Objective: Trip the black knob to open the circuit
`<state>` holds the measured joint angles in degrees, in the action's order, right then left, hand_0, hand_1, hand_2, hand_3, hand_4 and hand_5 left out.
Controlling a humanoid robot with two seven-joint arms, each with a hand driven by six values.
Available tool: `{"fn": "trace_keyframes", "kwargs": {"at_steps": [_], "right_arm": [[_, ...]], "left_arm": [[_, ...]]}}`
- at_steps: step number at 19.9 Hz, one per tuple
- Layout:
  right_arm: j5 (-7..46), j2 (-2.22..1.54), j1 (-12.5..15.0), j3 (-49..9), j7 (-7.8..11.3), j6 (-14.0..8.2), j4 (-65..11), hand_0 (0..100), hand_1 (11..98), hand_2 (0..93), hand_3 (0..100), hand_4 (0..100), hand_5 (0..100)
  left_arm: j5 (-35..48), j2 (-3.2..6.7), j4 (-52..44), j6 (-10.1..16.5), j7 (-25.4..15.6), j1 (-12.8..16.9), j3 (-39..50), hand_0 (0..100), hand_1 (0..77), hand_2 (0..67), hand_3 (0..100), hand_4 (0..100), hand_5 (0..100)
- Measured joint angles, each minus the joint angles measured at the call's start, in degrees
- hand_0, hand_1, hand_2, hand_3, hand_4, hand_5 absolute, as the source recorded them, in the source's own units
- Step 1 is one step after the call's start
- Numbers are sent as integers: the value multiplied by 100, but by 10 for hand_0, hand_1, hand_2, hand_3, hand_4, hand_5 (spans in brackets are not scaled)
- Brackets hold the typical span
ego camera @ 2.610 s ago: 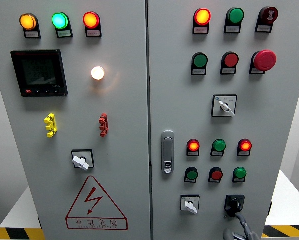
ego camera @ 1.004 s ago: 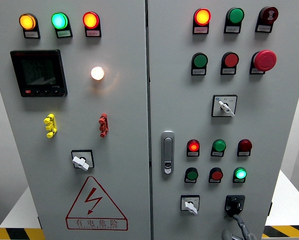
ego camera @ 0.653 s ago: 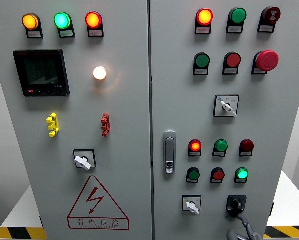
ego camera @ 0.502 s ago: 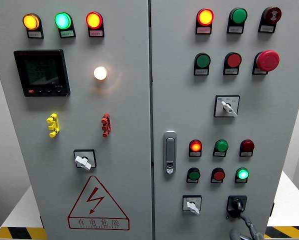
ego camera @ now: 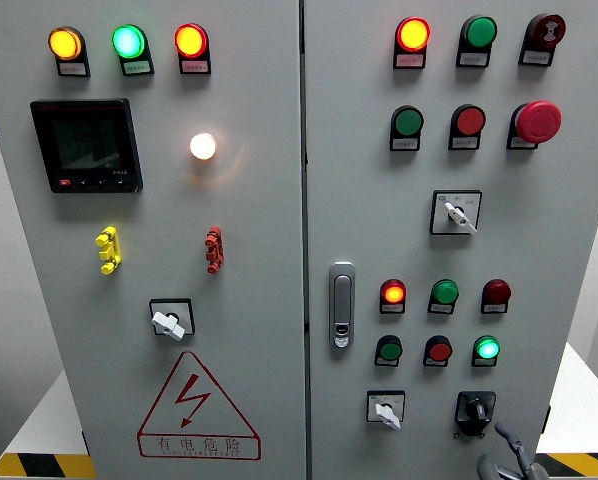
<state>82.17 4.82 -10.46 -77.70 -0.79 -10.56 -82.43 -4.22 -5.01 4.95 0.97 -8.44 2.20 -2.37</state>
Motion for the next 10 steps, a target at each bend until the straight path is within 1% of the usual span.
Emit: {"fn": "trace_keyframes", "kwargs": {"at_steps": [3,5,6,7,8,9,10], "right_arm": [[19,-77,246,-6,1,-2,-204,802,474,70,921,968,1000],[31,-106,401,-6,14,-1,-326,800,471,70,916,959,1000],[38,-128,487,-7,20,0,-393,797,470,70,908,946,1000],[48,-158,582,-8,24,1,-467,796,469,69,889,922,1000],[64,-172,650,-8,30,1,-525,795,469,67,875,918,1000],[77,-179,707,-9,34,2,-576,795,469,67,824,850,1000],[84,-182,749,-9,36,2,-610,794,469,71,745,715,1000]], "left_arm": [[0,0,-2,0,0,0,0,0,39,127,213,67,17],[0,1,-2,0,0,0,0,0,39,127,213,67,17],[0,5,-2,0,0,0,0,0,37,127,213,67,17],[0,5,-2,0,0,0,0,0,37,127,213,67,17],[0,5,-2,0,0,0,0,0,37,127,213,67,17],[0,5,-2,0,0,0,2,0,37,127,213,67,17],[0,4,-2,0,0,0,2,0,38,127,213,67,17]]}}
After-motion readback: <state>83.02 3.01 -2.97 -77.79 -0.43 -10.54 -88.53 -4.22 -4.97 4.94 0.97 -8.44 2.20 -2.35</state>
